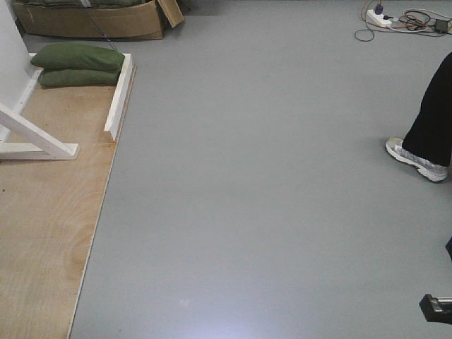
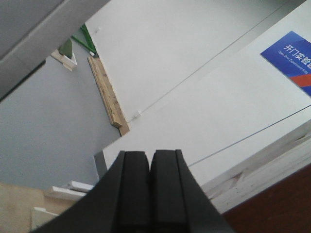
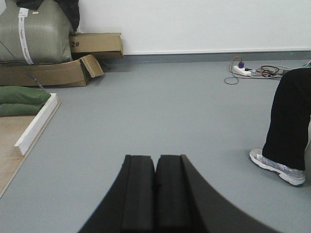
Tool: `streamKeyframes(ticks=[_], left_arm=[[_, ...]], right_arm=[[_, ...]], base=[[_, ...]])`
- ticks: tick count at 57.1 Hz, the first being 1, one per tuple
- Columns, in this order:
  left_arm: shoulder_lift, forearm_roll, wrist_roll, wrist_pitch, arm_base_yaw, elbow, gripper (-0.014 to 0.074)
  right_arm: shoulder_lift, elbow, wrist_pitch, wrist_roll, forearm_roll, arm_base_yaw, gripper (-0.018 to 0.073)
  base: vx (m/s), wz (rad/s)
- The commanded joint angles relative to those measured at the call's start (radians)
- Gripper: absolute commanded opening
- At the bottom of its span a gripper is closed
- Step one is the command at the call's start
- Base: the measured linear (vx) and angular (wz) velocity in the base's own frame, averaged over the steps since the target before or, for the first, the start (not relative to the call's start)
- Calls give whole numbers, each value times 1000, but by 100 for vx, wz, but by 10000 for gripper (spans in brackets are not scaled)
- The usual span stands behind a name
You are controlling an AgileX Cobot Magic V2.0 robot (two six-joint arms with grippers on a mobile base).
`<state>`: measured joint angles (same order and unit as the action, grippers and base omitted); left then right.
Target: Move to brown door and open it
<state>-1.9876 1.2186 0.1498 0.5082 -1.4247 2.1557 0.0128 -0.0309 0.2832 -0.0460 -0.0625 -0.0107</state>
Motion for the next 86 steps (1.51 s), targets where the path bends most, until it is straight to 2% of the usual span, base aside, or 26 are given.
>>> streamKeyframes(ticks=[1,23,32,44,49,58,65,73,86], left_arm=[[58,39,-62,8,28,44,-3],[82,39,-60,115,154,44,-3],[128,39,-60,122,167,44,-3],[196,41,-59,229,167,44,-3],[223,41,-58,204,165,44,-3],[249,41,-58,88,165,44,-3],[245,41,-58,94,181,44,-3],[237,41,-58,101,225,44,-3],[232,31,-57,87,334,44,-3]], right_arm=[[11,-6,-83,-6,0,-5,0],[11,-6,-83,-6,0,-5,0],[11,-6,-83,-6,0,-5,0],[11,-6,-83,-6,0,-5,0],[11,-6,-83,-6,0,-5,0],[11,-6,-83,-6,0,-5,0],[11,-6,-83,-6,0,-5,0],[11,-6,-83,-6,0,-5,0],[11,-6,-83,-6,0,-5,0]], base=[[0,0],[0,0],[0,1],[0,0],[0,0],[0,0],[0,0],[0,0],[0,0]])
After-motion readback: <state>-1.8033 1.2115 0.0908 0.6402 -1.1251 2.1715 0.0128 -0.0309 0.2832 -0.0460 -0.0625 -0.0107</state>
